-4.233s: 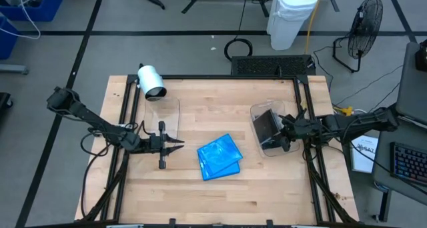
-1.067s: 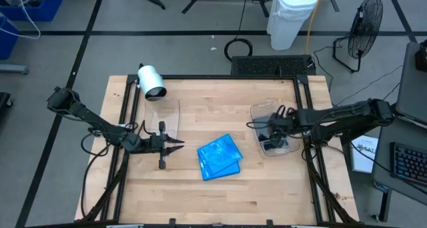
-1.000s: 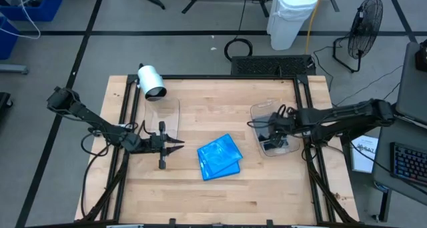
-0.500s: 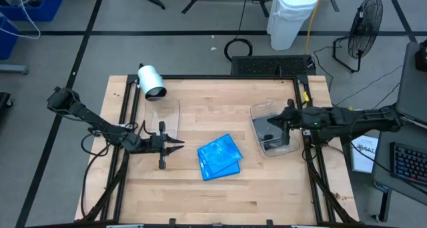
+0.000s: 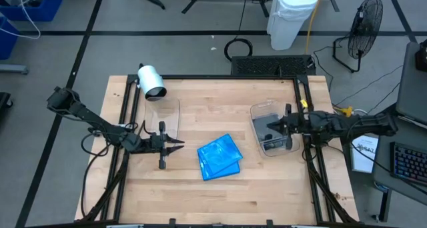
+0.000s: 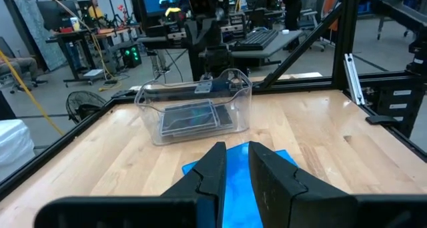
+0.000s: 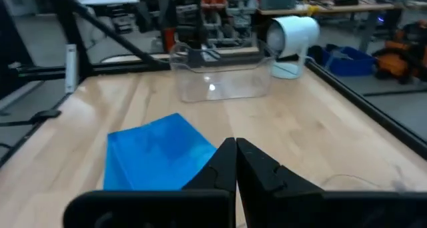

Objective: Pick & place jewel cases by type
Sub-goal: Put the blue CD case into the left transparent bin

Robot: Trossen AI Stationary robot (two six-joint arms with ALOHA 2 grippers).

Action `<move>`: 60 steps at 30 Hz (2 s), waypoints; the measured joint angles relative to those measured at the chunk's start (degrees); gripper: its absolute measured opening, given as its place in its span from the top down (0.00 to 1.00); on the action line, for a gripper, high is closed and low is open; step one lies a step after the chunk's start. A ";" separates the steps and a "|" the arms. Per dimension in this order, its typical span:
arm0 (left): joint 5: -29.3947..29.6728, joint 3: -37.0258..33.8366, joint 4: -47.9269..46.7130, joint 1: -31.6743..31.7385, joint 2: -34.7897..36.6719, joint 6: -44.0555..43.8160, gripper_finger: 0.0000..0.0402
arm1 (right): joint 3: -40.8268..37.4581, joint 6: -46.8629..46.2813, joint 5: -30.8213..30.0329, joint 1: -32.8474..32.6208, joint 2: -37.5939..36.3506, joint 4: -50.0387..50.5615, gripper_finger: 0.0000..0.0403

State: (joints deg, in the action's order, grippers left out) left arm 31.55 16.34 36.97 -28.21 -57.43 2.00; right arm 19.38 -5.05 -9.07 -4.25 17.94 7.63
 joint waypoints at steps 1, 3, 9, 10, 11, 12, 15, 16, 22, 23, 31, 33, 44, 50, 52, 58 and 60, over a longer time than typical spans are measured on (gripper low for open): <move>0.00 0.00 0.00 0.00 0.00 0.00 0.82 | -0.95 0.19 0.37 0.00 -0.59 -1.11 1.00; 0.00 0.00 -0.04 0.00 0.00 0.00 0.82 | -2.92 0.43 0.39 0.00 -1.91 -3.51 1.00; 0.00 0.00 -0.98 0.00 0.00 -0.39 0.82 | -7.14 1.49 3.34 0.00 -7.52 -5.62 1.00; 0.00 0.00 -1.31 0.00 0.00 -0.92 0.82 | -7.62 1.76 4.25 0.00 -8.70 -6.39 1.00; 0.00 0.00 -1.66 0.00 0.00 -1.25 0.82 | -7.88 2.27 5.01 0.00 -9.94 -6.62 1.00; 0.00 0.00 -1.83 0.00 0.00 -1.37 0.82 | -8.10 2.72 5.61 0.00 -11.05 -6.67 1.00; 0.00 0.00 -2.35 0.00 0.00 -1.95 0.82 | -8.96 3.68 6.39 0.00 -14.10 -6.54 1.00; 0.00 0.00 -2.41 0.00 0.00 -2.11 0.82 | -9.29 3.89 6.39 0.00 -15.03 -6.57 1.00; 0.00 0.00 -2.51 0.00 0.00 -2.23 0.82 | -13.06 4.20 8.85 0.00 -17.85 -7.12 1.00; 0.00 0.00 -2.51 0.00 0.00 -2.21 0.82 | -13.65 4.06 9.47 0.00 -17.77 -7.79 1.00; -0.02 0.00 -2.51 0.00 0.00 -2.34 0.82 | -15.96 3.84 12.41 0.00 -17.85 -10.80 1.00; -0.02 0.00 -2.53 0.00 0.00 -2.34 0.82 | -16.00 3.84 13.70 0.04 -17.85 -10.85 1.00; -0.02 0.00 -2.51 0.00 0.02 -2.36 0.82 | -16.14 2.10 10.43 0.02 -17.82 -9.95 1.00; -4.32 0.00 -2.48 0.02 0.00 -7.71 0.82 | -16.18 -4.34 10.45 0.04 -17.54 -9.82 1.00; -9.20 0.00 -2.49 0.02 -0.08 -8.23 0.82 | -16.18 -4.69 10.49 0.04 -17.54 -9.80 1.00; -13.82 9.78 -15.73 0.06 -7.76 -1.27 0.82 | -16.22 -4.74 10.54 0.04 -17.54 -9.78 1.00; -13.66 17.03 -23.29 0.59 -13.16 1.03 0.82 | -16.24 -4.75 10.56 0.04 -17.54 -9.77 1.00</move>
State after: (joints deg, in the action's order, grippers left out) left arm 17.89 33.37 13.69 -27.62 -70.59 3.03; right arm 3.14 -9.80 1.50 -4.21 0.40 -2.14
